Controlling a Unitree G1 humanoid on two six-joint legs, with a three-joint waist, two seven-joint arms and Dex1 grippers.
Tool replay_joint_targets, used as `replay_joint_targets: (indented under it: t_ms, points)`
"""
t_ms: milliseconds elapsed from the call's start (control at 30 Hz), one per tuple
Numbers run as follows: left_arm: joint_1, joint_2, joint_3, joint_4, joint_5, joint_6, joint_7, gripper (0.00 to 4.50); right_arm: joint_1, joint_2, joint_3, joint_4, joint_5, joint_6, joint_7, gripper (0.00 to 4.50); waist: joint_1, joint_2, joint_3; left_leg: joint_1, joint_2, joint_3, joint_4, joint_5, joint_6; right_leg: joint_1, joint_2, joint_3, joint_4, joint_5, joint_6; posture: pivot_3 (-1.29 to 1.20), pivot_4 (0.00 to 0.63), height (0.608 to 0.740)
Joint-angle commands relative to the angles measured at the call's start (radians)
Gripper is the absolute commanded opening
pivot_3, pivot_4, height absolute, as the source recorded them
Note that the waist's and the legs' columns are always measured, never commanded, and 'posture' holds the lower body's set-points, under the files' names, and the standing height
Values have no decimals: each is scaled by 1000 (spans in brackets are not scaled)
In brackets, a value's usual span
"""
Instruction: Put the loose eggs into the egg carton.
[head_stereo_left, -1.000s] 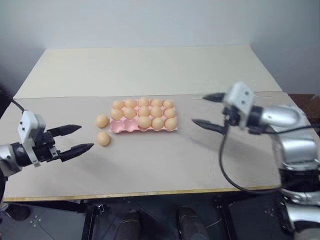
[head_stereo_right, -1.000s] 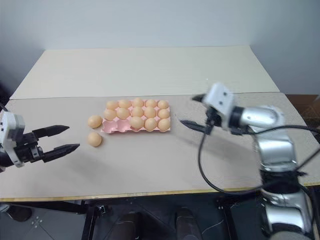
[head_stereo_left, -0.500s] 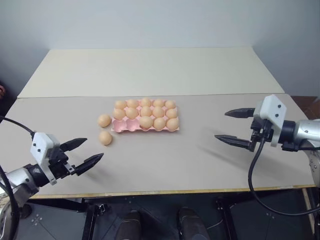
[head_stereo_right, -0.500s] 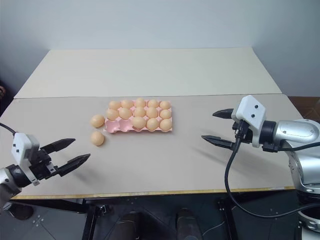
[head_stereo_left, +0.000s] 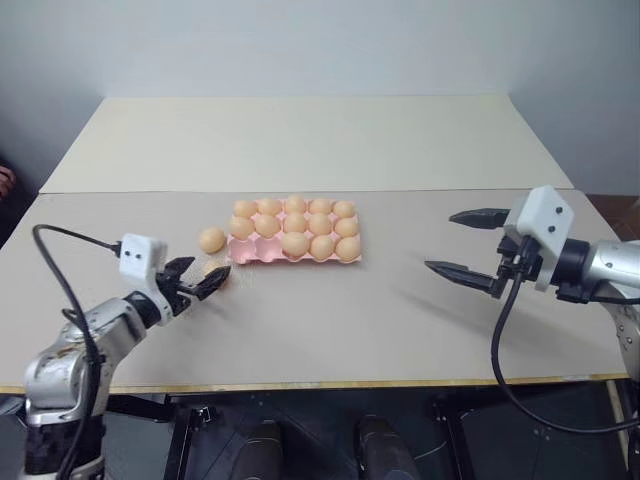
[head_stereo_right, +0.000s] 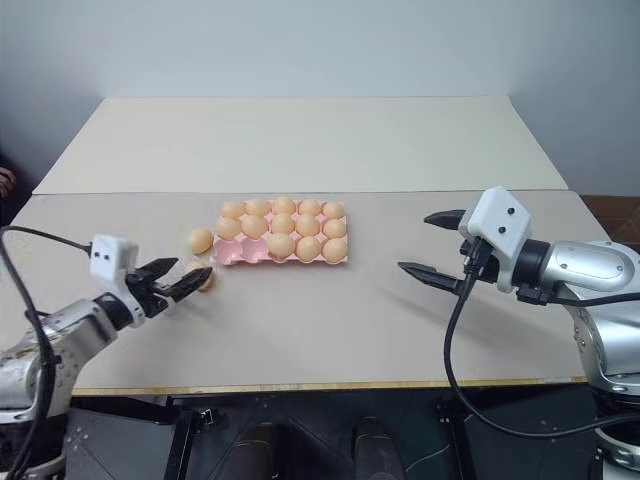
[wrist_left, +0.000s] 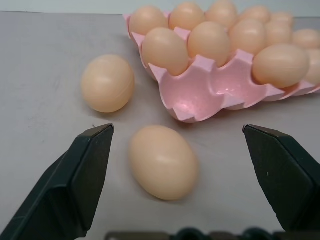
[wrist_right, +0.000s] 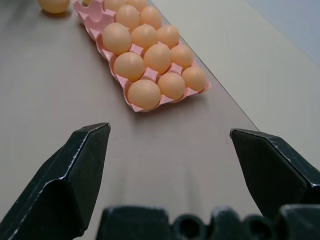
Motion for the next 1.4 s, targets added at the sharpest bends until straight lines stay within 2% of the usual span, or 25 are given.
replay_joint_targets:
  t_ms: [33,267,367,533,567,833,967,1133,1300,1400]
  points:
    - [-26,-22,-30,13,56,-24,54,4500,6,-5,-33,-40,15,-26,-17,4479,3,0,0,0,0,0,0,0,0,0,0,0,0,0,0,0,150,740]
    - [-52,-12,-101,73,122,-29,44,4500,25,-1,-56,-53,23,-19,-51,4479,6,0,0,0,0,0,0,0,0,0,0,0,0,0,0,0,150,740]
    - [-81,-21,-115,108,140,-32,48,3847,26,3,-56,-53,21,-21,-67,4500,9,0,0,0,0,0,0,0,0,0,0,0,0,0,0,0,150,740]
    - [-98,-28,-116,122,155,-44,35,2284,30,7,-57,-59,23,-20,-87,4500,10,0,0,0,0,0,0,0,0,0,0,0,0,0,0,0,150,740]
    - [-98,-27,-108,119,152,-43,33,2086,32,7,-59,-61,22,-19,-91,4500,11,0,0,0,0,0,0,0,0,0,0,0,0,0,0,0,150,740]
    - [-32,51,-13,-9,112,-77,-36,2086,73,13,-76,-90,23,-19,-120,4500,10,0,0,-1,0,0,0,0,0,-1,0,0,0,0,0,0,150,740]
    - [-106,54,-9,-54,44,-79,-100,2086,77,22,-67,-102,18,-21,-139,4500,19,-1,-1,0,0,0,1,0,0,1,0,0,0,0,0,0,150,740]
    - [-251,5,-131,45,69,-115,-152,2086,81,34,-61,-116,7,-20,-167,4500,21,-1,-1,-1,-1,0,2,0,0,2,-1,-1,-1,0,1,0,150,740]
    - [-368,-46,-289,238,192,-212,-188,2086,102,36,-70,-146,8,-11,-192,4500,13,-1,-1,0,-1,0,2,0,0,2,0,-1,-1,0,1,0,150,740]
    - [-382,-45,-307,275,206,-230,-217,2936,115,37,-86,-166,16,2,-208,4500,4,-1,-1,0,-1,0,2,0,0,2,0,0,-1,0,1,0,150,740]
